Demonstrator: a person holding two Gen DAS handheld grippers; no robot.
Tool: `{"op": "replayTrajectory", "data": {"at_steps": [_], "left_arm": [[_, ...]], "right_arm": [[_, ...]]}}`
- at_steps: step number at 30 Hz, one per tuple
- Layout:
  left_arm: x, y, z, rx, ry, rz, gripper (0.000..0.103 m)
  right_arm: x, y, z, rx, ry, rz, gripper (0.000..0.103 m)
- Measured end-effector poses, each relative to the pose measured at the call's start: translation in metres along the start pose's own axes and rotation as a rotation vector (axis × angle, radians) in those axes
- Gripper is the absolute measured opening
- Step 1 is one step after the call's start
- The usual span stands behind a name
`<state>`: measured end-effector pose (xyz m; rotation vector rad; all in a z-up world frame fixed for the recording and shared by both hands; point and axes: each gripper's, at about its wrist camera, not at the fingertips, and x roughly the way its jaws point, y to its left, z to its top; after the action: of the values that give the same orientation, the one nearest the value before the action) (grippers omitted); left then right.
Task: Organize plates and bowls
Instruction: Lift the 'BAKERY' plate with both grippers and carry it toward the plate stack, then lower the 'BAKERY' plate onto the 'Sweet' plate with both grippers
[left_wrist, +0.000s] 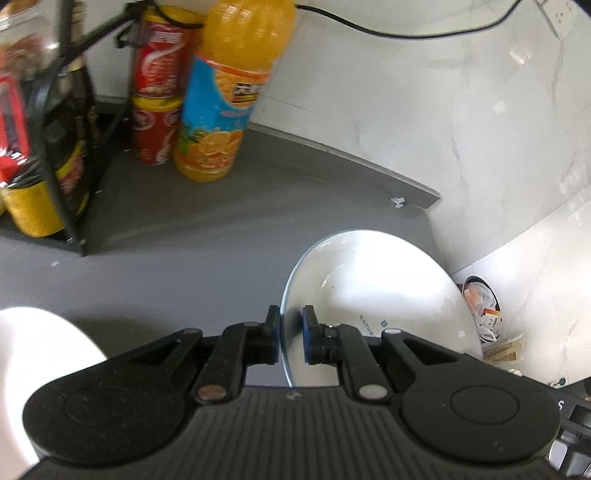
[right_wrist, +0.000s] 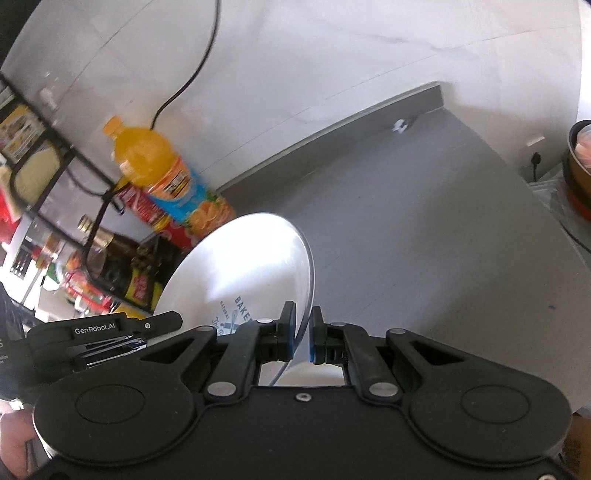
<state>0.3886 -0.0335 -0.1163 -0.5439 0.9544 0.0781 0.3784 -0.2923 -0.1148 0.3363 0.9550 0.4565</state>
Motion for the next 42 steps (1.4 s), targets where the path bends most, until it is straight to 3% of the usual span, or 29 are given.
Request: {"op": "replayTrajectory", "data": {"at_steps": [19, 42], "left_arm": [[-0.083, 0.093, -0.043, -0.121, -0.069, 0.097, 0.01], [-0.117, 0.165, -0.098, -0.249, -0.054, 0.159, 0.01]], "right_arm": [[0.006, 0.075, -0.064, -0.122, 0.077, 0.093, 0.007], [0.023, 0.116, -0.108, -0.218, 0.193, 0.098, 0.007]]}}
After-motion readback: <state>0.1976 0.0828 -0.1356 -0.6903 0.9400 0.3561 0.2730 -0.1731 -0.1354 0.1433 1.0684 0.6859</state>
